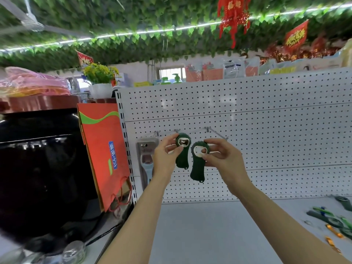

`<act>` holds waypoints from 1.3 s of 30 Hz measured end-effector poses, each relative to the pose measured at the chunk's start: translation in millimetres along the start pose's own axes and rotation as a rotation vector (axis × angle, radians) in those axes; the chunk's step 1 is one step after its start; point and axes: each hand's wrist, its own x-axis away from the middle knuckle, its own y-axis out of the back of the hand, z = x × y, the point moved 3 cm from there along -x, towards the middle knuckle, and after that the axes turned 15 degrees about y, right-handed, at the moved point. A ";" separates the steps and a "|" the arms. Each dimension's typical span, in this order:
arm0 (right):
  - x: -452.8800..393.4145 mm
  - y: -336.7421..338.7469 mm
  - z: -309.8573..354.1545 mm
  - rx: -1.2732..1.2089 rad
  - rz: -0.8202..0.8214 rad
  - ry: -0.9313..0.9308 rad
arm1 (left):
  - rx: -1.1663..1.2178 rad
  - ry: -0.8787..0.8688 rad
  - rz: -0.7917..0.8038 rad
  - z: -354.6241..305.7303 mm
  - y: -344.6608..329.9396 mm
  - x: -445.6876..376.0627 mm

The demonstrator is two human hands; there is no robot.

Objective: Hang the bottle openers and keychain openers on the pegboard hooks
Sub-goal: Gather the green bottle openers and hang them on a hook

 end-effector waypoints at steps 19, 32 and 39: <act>-21.1 -27.2 -20.6 -0.018 0.039 0.051 | -0.452 -0.175 -0.005 4.1 7.9 -19.8; -34.4 -44.1 -52.4 0.013 -0.058 0.055 | -0.779 -0.441 0.143 -11.1 25.1 2.8; -43.4 -46.8 -78.6 0.064 -0.078 0.018 | -0.807 -0.353 0.143 -2.3 17.0 -15.3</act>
